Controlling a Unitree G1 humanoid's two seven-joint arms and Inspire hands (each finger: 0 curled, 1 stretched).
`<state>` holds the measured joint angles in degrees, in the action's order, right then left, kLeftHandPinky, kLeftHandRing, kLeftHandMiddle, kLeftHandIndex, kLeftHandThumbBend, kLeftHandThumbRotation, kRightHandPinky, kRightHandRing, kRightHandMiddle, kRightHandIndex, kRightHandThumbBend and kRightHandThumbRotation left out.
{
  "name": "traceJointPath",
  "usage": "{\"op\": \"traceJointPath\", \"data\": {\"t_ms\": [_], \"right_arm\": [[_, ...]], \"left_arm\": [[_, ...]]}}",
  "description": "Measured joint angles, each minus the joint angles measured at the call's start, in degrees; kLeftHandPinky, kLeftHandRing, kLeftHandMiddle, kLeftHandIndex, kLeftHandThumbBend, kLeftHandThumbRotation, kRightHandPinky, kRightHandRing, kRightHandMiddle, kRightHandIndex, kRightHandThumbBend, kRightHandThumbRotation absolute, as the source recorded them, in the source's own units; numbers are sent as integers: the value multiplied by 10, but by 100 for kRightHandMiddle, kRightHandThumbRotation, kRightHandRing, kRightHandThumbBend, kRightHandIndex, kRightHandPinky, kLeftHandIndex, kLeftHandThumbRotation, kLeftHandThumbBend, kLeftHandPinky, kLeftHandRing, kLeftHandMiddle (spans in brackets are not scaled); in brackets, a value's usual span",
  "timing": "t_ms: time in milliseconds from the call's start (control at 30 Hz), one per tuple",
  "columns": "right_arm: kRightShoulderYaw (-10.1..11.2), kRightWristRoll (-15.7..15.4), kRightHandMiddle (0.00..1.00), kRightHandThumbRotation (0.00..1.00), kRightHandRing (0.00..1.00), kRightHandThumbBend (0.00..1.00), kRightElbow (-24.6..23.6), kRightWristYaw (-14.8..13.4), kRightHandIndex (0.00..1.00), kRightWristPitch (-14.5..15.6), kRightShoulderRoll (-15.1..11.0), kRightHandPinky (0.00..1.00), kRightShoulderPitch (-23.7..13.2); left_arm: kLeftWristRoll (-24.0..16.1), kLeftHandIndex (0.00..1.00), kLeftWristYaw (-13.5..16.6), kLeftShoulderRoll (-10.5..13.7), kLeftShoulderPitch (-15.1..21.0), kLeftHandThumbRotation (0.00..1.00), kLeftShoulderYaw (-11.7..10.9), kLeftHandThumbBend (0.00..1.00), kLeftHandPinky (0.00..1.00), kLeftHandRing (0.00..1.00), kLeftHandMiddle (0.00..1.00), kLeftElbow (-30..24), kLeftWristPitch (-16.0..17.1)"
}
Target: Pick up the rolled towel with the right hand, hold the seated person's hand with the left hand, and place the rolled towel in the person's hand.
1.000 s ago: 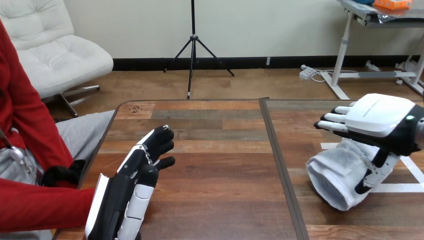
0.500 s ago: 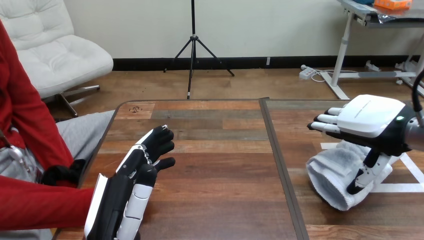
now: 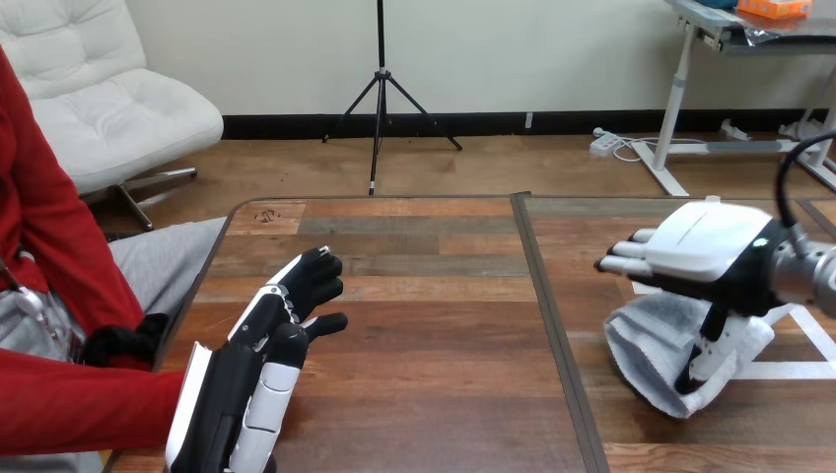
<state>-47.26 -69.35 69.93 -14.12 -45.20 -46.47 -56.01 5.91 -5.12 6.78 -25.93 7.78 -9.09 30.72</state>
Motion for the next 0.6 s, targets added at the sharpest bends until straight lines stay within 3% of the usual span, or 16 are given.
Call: {"op": "traceJointPath", "data": {"t_ms": [600], "right_arm": [[-49,-26,100,58,99,100,13,-10,100,27,16,95,6]], "left_arm": [[3,84,-2,1,-5,98,-14,77,76,85,85,-1,1]]}}
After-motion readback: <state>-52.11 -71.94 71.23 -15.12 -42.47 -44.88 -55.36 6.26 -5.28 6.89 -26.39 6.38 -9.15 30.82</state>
